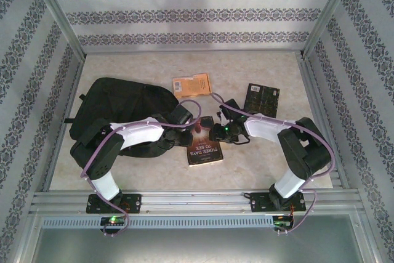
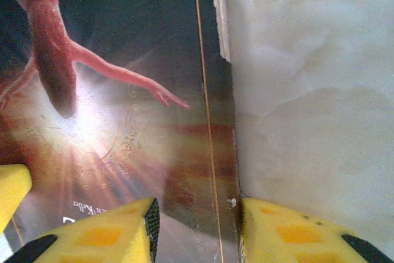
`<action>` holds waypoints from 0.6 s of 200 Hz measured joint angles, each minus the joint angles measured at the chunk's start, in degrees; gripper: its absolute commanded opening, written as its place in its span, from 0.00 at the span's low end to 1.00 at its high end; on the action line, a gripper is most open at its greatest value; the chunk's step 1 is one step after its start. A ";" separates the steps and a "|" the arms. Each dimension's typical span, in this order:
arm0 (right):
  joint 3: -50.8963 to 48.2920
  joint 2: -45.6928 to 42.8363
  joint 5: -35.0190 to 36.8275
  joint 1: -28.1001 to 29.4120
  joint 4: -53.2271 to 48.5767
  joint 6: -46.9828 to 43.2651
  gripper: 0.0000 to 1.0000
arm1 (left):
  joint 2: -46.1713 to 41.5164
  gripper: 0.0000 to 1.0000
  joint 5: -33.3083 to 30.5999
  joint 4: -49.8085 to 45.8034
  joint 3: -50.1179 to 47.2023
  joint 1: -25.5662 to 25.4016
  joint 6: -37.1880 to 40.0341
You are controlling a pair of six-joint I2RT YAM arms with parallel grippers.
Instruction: Pack the student bag
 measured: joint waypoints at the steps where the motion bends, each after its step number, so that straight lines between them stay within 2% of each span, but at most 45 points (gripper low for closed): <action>1: -0.07 0.00 -0.31 -0.11 0.07 0.13 0.34 | -0.02 0.22 0.00 0.00 0.00 0.00 -0.02; 45: -6.71 -2.99 -8.48 -3.96 9.42 8.02 0.32 | -0.35 0.16 -0.48 -0.04 -0.28 0.02 0.00; 91: -10.03 -9.09 -15.39 -3.96 9.55 13.88 0.33 | -0.87 0.15 -2.45 -0.02 -0.66 0.13 1.01; 120: -10.12 -11.10 -23.28 -1.68 14.19 14.82 0.33 | -0.87 0.15 -1.01 2.08 -1.20 0.07 1.29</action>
